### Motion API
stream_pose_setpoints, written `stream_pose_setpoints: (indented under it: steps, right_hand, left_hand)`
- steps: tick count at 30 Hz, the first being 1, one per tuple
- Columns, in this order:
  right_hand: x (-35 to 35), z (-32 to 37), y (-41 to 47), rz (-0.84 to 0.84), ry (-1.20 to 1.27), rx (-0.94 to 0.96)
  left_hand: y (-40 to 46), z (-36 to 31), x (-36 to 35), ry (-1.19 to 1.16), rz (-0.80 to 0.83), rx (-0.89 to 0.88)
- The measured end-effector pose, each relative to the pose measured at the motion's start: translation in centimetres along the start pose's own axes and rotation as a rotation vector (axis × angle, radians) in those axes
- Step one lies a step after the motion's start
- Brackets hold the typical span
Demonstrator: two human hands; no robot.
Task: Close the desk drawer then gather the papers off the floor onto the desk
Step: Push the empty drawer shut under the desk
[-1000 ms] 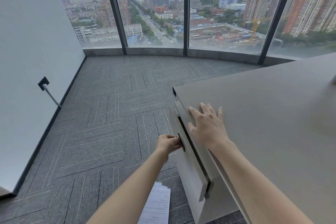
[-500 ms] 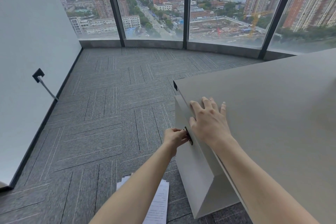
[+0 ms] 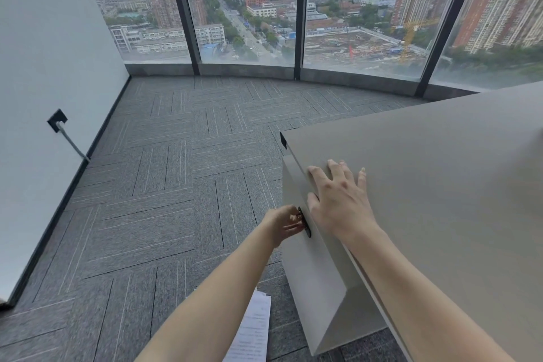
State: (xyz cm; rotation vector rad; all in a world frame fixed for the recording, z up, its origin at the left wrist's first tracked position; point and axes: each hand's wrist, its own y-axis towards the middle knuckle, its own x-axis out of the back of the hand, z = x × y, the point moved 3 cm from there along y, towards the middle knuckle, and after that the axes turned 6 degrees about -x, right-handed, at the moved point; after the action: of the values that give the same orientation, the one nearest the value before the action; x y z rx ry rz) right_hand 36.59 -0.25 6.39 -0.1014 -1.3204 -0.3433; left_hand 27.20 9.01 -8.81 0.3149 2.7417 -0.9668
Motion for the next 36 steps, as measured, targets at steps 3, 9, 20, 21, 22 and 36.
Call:
stream_pose_setpoints:
  steps: [3, 9, 20, 21, 22, 36]
  right_hand:
    - [0.0, 0.0, 0.1, -0.002, -0.002, 0.001]
    - [-0.2, -0.2, 0.2, -0.011, 0.0, 0.002]
    - [-0.3, -0.4, 0.3, -0.001, 0.006, -0.008]
    - [-0.3, -0.4, 0.3, 0.003, 0.006, -0.009]
    - [-0.2, -0.4, 0.3, 0.008, 0.006, -0.013]
    - [2.1, 2.7, -4.0, 0.13, -0.049, -0.129]
  left_hand:
    - [0.4, 0.0, -0.2, 0.011, 0.019, 0.071]
    - [0.5, 0.0, -0.1, 0.044, 0.025, 0.113]
    - [0.7, -0.1, 0.7, 0.368, -0.041, -0.08]
    - [0.4, -0.1, 1.1, 0.397, -0.038, -0.088]
    - [0.0, -0.3, 1.6, 0.434, -0.032, -0.097]
    - [-15.8, -7.2, 9.7, 0.844, 0.044, -0.264]
